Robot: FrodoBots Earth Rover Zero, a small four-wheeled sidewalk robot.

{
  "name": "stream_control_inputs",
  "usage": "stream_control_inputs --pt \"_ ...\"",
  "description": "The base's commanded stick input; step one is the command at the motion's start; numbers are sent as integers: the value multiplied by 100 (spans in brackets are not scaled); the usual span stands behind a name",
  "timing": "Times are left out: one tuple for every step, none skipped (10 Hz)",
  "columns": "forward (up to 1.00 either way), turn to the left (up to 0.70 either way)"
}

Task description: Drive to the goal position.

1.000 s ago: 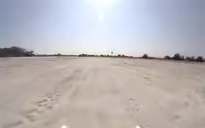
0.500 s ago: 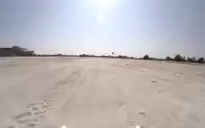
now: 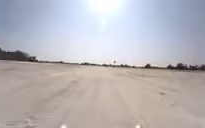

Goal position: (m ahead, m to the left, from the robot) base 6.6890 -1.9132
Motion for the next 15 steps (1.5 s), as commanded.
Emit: stream_control_inputs --pt "70 0" --pt "70 0" --pt "70 0" --pt "70 0" --pt "70 0" --pt "70 0" --pt "70 0" --pt "70 0" --pt "70 0" --pt "70 0" --pt "70 0" --pt "70 0" --pt "70 0" --pt "70 0" --pt "70 0"
